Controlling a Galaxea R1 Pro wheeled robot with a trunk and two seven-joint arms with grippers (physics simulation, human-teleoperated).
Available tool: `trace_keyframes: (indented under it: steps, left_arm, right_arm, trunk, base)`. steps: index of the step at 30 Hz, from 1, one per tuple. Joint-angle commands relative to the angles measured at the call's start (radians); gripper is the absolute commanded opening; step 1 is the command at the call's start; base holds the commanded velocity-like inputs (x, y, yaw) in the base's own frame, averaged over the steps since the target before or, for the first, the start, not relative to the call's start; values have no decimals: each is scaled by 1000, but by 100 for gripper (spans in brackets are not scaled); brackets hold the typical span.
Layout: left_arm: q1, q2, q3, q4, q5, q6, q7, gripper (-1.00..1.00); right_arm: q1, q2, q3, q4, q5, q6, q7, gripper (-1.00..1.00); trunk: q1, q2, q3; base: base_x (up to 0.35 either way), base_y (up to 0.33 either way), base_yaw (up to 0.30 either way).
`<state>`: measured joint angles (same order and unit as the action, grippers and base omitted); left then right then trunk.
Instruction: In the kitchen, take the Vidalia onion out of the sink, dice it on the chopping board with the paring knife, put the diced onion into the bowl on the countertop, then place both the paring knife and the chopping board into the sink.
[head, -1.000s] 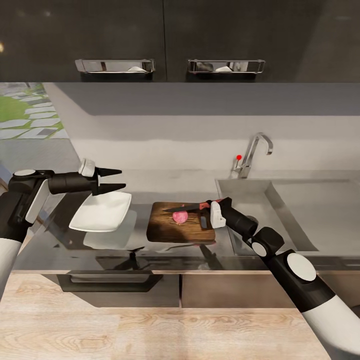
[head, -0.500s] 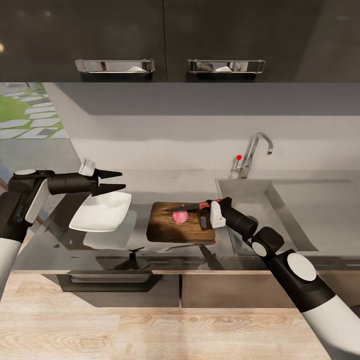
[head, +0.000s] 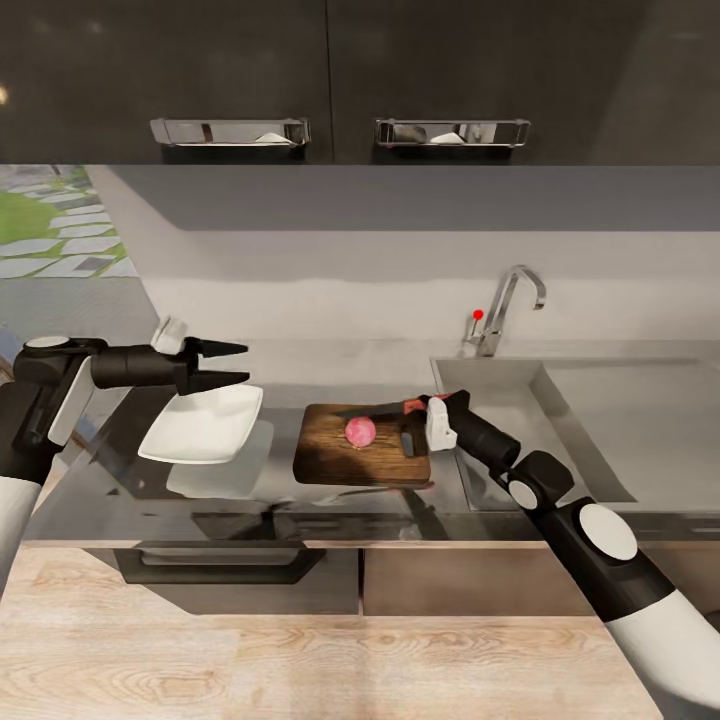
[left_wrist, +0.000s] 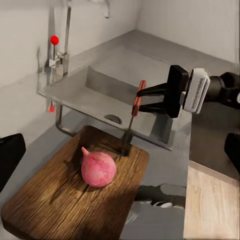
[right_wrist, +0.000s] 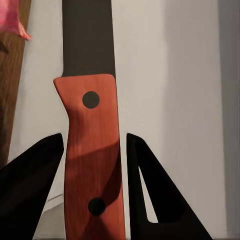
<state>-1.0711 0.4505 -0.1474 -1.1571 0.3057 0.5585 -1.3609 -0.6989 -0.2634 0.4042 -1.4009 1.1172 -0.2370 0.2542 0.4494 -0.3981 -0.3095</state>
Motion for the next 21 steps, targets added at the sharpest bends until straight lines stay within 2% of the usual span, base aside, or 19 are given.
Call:
trace_keyframes:
  steps: [1,4,9,21]
  left_arm:
    - [-1,1,-3,-1,6,9,-28,100]
    - [-1,2,-3,-4,6,5,-74,100]
    - [-1,2,-4,-4,6,-15,-105,100]
    - [-1,1,-6,-18,5,-27,-117,100]
  right_arm:
    - [-1,0,-3,-1,7,-2,2,-100]
    - [-1,0,-8,-1,7,-2,2,-100]
    - [-1,0,-11,-1,7,-2,2,-100]
    - [-4,0,-43,-1,7,-1,2,-100]
  trunk:
    - [1,-2,-2]
    - [1,-2,-2]
    - [1,-2,-2]
    - [1,-2,-2]
  base:
    - [0,0,0]
    - [0,0,0]
    - [0,0,0]
    - [0,0,0]
